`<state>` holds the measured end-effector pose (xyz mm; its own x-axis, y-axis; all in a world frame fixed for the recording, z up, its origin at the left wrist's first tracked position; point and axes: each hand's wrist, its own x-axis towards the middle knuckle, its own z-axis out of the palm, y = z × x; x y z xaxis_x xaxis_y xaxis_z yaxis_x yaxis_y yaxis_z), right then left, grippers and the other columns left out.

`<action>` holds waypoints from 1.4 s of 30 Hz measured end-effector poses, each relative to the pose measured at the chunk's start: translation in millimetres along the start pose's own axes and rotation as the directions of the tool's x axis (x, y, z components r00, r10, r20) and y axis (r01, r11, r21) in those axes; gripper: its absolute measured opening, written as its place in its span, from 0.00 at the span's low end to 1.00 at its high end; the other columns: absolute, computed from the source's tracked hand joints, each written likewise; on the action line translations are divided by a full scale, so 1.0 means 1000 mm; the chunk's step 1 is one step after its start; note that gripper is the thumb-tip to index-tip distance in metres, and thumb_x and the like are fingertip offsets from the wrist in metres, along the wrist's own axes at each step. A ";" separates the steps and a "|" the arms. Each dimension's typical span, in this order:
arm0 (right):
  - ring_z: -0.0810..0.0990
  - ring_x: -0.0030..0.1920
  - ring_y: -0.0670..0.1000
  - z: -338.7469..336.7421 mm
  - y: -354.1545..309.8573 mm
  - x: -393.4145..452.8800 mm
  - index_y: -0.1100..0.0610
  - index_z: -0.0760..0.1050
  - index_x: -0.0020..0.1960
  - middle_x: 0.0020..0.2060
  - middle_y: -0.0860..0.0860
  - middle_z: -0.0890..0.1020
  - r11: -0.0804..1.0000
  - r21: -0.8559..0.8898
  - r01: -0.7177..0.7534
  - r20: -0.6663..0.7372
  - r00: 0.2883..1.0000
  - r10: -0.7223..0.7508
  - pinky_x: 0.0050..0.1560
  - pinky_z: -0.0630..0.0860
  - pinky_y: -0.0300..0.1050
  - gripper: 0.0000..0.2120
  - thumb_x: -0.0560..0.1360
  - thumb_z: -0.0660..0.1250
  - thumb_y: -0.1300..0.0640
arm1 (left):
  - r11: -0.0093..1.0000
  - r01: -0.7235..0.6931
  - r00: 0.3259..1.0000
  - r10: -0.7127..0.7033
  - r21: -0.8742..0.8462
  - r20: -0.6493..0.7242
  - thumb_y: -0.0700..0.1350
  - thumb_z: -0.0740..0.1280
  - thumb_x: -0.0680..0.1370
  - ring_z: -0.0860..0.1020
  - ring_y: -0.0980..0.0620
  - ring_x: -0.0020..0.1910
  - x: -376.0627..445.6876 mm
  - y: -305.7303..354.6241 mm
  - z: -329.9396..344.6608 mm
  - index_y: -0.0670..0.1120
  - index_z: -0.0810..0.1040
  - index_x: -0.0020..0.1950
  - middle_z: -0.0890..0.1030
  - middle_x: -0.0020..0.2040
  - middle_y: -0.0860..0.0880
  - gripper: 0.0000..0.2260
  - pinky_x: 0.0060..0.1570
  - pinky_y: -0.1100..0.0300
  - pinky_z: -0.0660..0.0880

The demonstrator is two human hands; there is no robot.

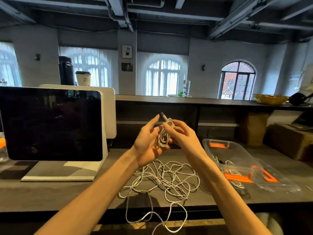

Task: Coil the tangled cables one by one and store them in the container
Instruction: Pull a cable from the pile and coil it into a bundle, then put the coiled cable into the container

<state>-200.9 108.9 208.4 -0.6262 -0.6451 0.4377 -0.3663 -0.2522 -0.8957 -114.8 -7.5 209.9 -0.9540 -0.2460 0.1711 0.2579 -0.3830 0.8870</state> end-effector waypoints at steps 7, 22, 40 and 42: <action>0.84 0.55 0.44 -0.023 0.010 0.000 0.47 0.79 0.60 0.53 0.46 0.85 0.995 -0.104 0.002 -0.091 0.996 -0.011 0.49 0.78 0.36 0.13 0.77 0.73 0.47 | 0.993 -0.002 1.000 0.002 0.119 -0.005 0.64 0.55 0.82 0.75 0.45 0.64 0.016 -0.015 0.015 0.48 0.75 0.72 0.79 0.67 0.41 0.27 0.61 0.49 0.69; 0.84 0.52 0.48 -0.129 -0.002 0.014 0.54 0.80 0.64 0.52 0.49 0.85 0.964 -0.249 -0.096 -0.244 0.969 0.034 0.47 0.79 0.40 0.20 0.75 0.76 0.48 | 0.944 0.119 0.984 -0.071 0.308 -0.163 0.51 0.65 0.82 0.82 0.46 0.57 0.066 -0.041 0.050 0.45 0.79 0.64 0.84 0.57 0.42 0.14 0.56 0.53 0.78; 0.82 0.52 0.54 -0.234 0.110 0.096 0.61 0.76 0.62 0.54 0.56 0.82 0.390 -0.714 -0.582 -0.393 0.793 0.465 0.53 0.82 0.50 0.23 0.73 0.76 0.50 | 0.775 0.044 0.996 0.012 0.631 -0.085 0.37 0.67 0.80 0.80 0.47 0.57 0.171 -0.104 0.078 0.45 0.82 0.54 0.82 0.55 0.42 0.07 0.47 0.59 0.76; 0.81 0.52 0.54 -0.233 0.121 0.104 0.61 0.74 0.64 0.53 0.56 0.80 0.326 -0.732 -0.598 -0.404 0.767 0.498 0.51 0.80 0.48 0.22 0.75 0.75 0.52 | 0.774 0.051 0.996 0.005 0.631 -0.087 0.37 0.66 0.80 0.81 0.47 0.57 0.179 -0.107 0.070 0.44 0.82 0.54 0.83 0.54 0.43 0.07 0.48 0.59 0.76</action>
<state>-471.0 179.6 164.2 -0.9411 -0.3289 -0.0791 -0.2490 0.8318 -0.4961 -324.1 52.0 175.9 -0.9359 -0.3242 0.1376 0.0546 0.2524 0.9661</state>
